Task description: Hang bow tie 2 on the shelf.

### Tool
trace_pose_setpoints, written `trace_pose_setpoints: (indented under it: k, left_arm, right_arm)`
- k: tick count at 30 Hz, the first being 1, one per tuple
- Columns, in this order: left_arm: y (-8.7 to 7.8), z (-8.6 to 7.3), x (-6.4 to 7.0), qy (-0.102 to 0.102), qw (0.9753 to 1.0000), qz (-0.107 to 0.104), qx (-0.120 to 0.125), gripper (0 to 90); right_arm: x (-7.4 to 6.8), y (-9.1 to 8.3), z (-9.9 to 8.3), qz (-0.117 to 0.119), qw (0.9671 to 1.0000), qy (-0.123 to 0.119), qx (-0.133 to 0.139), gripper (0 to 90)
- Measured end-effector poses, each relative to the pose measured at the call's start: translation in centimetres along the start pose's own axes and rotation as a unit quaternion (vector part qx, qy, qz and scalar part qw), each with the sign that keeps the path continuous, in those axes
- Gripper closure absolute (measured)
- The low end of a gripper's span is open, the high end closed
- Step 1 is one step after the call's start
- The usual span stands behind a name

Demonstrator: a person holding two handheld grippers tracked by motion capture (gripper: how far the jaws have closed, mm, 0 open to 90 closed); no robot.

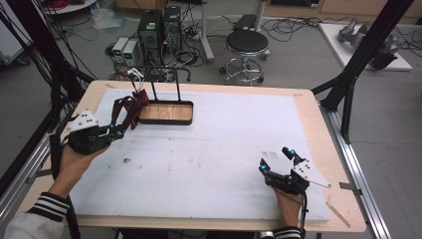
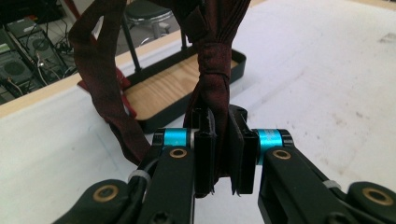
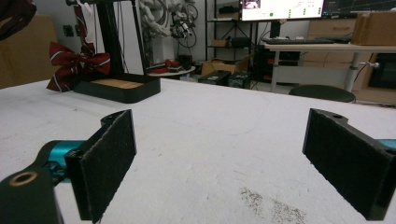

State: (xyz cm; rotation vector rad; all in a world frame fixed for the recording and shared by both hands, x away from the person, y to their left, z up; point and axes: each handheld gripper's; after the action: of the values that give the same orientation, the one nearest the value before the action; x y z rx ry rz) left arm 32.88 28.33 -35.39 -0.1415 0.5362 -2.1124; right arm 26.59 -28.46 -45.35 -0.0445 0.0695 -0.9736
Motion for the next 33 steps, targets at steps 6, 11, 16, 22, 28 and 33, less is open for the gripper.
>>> trace_pose_setpoints:
  k: [6,11,16,22,28,33]
  left_arm:
    - [1.0,1.1,0.7,0.001,0.9998,0.003,0.018,81.8]
    - [1.8,2.2,1.1,0.000,0.9995,0.001,0.030,81.8]
    - [2.7,3.5,1.5,0.006,0.9992,0.004,0.041,81.9]
    - [3.6,4.7,1.7,0.008,0.9986,0.009,0.051,81.8]
    - [4.3,5.4,1.9,0.011,0.9983,0.011,0.055,81.8]
    - [4.8,5.8,2.0,0.010,0.9982,0.009,0.059,81.8]
  right_arm:
    - [0.0,0.0,0.0,0.001,1.0000,0.000,0.000,8.8]
    - [0.0,0.0,0.0,0.001,1.0000,0.001,0.000,8.8]
    - [0.0,0.0,0.0,0.001,1.0000,-0.001,0.001,8.8]
    - [0.0,0.0,0.0,0.002,1.0000,0.000,0.001,8.8]
    - [0.0,0.0,0.0,0.003,1.0000,-0.001,0.002,8.8]
    - [0.0,0.0,0.0,0.003,1.0000,0.000,0.002,8.8]
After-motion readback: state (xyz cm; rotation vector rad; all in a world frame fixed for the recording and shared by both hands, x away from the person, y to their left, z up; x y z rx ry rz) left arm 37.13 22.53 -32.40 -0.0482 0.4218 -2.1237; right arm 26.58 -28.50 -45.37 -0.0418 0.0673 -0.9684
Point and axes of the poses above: each handheld gripper's, and its own axes: y roughly forward along the jaws, z roughly out of its top, x roughly to its right, and after that the axes turned 6 degrees about z, right-handed
